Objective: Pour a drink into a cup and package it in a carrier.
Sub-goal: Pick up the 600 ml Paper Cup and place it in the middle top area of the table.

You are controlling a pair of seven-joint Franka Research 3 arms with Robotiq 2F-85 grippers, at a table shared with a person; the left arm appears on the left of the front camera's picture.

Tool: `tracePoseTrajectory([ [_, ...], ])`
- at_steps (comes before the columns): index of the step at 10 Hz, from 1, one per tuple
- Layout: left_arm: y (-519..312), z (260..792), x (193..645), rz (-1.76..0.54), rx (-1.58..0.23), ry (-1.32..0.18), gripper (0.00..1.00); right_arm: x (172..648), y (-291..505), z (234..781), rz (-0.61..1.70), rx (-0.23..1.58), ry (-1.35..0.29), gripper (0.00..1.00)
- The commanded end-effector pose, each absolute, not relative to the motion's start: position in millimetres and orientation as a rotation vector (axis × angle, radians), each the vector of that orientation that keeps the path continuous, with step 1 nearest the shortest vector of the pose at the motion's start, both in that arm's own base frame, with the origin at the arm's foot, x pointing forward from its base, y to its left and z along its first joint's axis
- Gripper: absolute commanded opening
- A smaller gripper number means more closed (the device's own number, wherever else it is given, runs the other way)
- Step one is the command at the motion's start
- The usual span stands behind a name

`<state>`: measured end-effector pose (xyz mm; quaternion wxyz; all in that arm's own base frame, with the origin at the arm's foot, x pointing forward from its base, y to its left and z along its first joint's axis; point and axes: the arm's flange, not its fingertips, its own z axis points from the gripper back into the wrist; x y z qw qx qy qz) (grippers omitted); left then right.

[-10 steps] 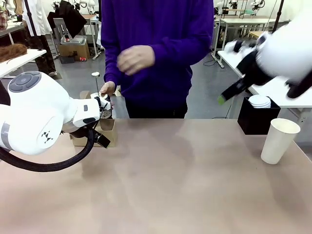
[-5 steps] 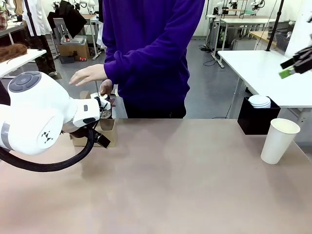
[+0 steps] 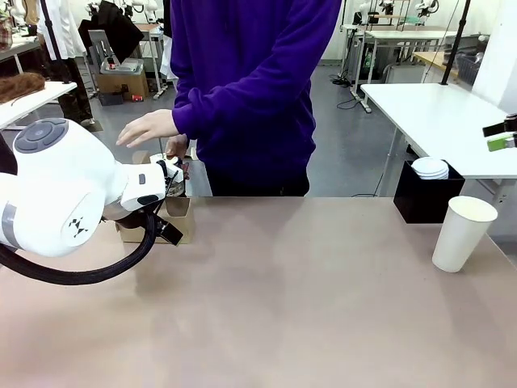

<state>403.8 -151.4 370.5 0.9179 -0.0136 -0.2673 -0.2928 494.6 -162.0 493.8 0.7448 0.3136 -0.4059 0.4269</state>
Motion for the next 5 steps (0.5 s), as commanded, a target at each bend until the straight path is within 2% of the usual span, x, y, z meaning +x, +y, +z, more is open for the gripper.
tracePoseTrajectory([
  [1,-151.2,370.6,403.7,-0.602,-0.029,-0.550,1.00,489.3,-161.1,499.5,0.963,0.673,-0.901,1.00],
  [5,-151.2,370.6,403.7,-0.602,-0.029,-0.550,1.00,493.7,-161.6,496.6,0.942,0.675,-0.886,1.00],
])
